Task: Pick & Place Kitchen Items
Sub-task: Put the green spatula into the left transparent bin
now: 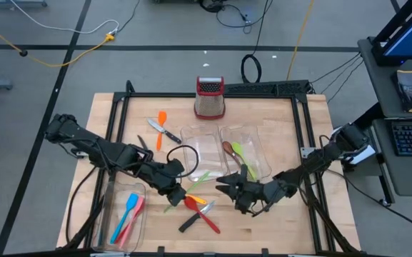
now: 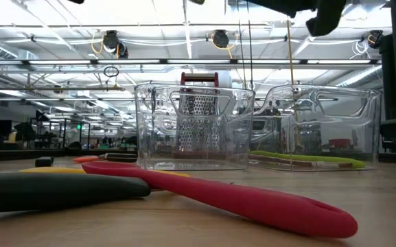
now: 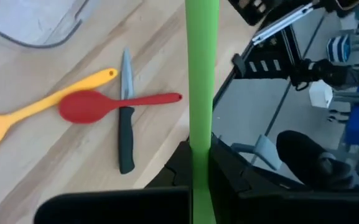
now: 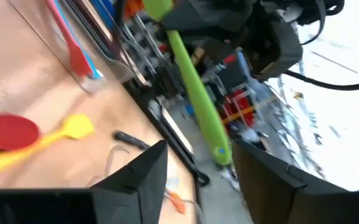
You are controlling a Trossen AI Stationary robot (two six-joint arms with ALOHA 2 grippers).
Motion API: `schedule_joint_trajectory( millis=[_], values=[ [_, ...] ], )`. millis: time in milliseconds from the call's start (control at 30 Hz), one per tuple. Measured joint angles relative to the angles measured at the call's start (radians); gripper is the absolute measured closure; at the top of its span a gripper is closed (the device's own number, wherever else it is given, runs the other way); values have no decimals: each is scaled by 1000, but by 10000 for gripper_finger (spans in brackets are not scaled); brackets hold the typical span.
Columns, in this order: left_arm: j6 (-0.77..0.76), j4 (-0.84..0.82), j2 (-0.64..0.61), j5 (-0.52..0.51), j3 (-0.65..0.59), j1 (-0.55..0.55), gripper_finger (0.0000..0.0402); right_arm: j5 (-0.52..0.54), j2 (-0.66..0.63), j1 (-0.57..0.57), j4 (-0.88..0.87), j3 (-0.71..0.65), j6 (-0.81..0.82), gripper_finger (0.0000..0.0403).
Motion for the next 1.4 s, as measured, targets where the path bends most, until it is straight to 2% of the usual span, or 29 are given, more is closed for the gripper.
schedule_joint_trajectory(
  millis=[200,367,467,567,733,1067,1333,1400],
  values=[
    [-39,-1,13,7,0,2,391,39,91,-1,-12,109,-76,196],
    [-51,-17,18,9,-1,-10,391,200,172,-21,-70,227,-122,181],
    [-53,-23,26,6,0,-11,391,231,215,-29,-104,299,-150,179],
    [-53,-32,25,6,0,-13,391,228,238,-31,-196,357,-139,180],
    [-54,-58,40,6,0,-20,391,227,251,-45,-375,423,-23,180],
    [-62,-69,94,49,0,-32,391,96,251,-88,-483,428,129,181],
    [-76,-74,101,60,0,-34,391,93,251,-109,-545,428,205,181],
    [-78,-74,101,61,0,-32,391,60,251,-114,-552,428,221,181]
  ],
)
